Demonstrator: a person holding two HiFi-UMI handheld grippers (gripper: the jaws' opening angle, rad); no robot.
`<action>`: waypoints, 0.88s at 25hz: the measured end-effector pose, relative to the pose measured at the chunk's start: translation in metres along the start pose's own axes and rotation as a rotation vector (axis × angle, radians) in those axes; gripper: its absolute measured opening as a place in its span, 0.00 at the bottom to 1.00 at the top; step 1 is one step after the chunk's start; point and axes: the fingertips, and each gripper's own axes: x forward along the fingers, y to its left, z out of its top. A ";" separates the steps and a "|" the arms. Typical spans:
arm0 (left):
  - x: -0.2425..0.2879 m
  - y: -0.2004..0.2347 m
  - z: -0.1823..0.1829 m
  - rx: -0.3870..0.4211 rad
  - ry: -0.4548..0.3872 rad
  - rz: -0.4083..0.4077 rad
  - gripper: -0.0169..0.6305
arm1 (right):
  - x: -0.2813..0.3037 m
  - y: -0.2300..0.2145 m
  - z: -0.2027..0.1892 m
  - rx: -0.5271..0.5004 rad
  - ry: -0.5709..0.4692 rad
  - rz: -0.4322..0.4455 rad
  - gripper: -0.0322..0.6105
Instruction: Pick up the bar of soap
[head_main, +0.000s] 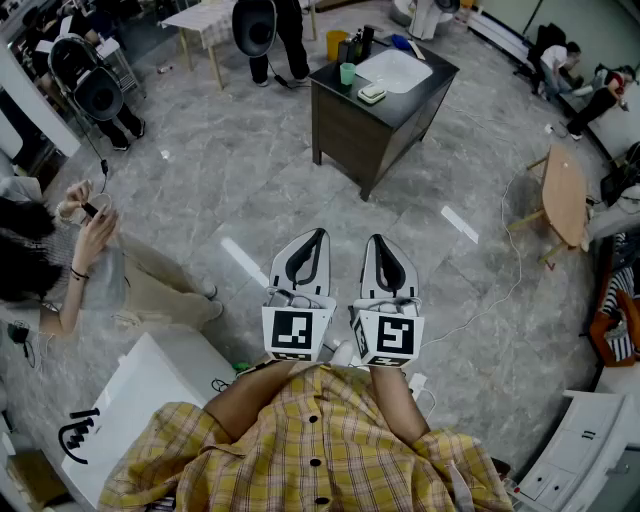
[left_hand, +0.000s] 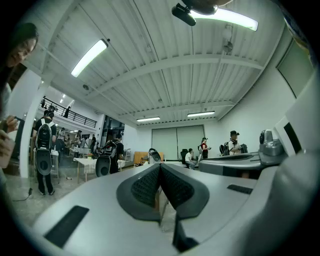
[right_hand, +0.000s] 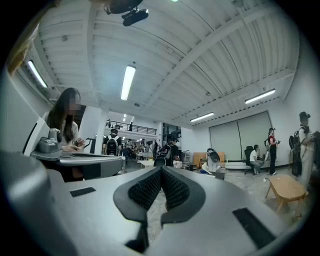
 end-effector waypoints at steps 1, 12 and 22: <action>0.001 -0.002 0.000 0.001 0.000 0.000 0.04 | 0.000 -0.002 -0.001 -0.001 0.001 0.002 0.08; 0.016 -0.024 -0.003 0.004 0.021 0.005 0.04 | -0.003 -0.031 0.000 0.021 0.003 0.012 0.08; 0.039 -0.051 -0.008 0.038 0.037 0.038 0.04 | -0.004 -0.068 -0.010 0.036 -0.007 0.040 0.08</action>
